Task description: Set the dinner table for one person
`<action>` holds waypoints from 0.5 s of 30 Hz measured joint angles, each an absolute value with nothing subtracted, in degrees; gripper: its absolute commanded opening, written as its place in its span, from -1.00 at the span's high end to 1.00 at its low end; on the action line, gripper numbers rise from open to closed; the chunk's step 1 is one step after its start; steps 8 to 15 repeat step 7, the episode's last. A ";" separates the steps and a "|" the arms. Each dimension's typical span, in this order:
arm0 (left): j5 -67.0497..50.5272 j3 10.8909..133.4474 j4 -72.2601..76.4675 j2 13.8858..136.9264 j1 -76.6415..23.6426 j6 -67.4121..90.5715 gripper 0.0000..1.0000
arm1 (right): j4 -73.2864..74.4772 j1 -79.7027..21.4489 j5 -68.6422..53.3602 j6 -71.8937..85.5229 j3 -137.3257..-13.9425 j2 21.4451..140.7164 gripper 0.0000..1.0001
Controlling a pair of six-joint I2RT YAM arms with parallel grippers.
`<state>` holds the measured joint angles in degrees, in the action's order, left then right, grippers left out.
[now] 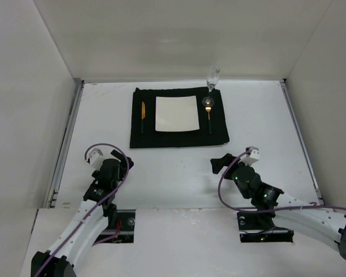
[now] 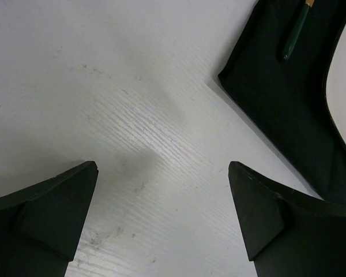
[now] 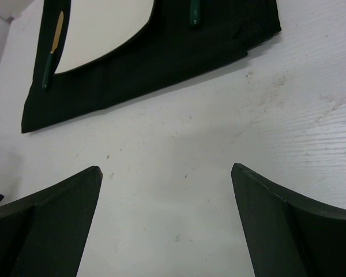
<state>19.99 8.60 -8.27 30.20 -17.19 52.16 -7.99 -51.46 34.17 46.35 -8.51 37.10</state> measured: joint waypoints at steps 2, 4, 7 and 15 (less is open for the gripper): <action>19.99 8.60 -8.27 30.24 -17.19 52.16 -1.00 | -8.08 -51.46 34.15 46.33 -8.51 38.13 -1.00; 19.99 8.60 -8.27 30.33 -17.19 52.16 -1.00 | -8.08 -51.46 34.13 46.30 -8.51 39.72 -1.00; 19.99 8.60 -8.25 30.48 -17.19 52.16 -1.00 | -8.05 -51.46 34.13 46.30 -8.51 41.78 -1.00; 19.99 8.60 -8.25 30.48 -17.19 52.16 -1.00 | -8.05 -51.46 34.13 46.30 -8.51 41.78 -1.00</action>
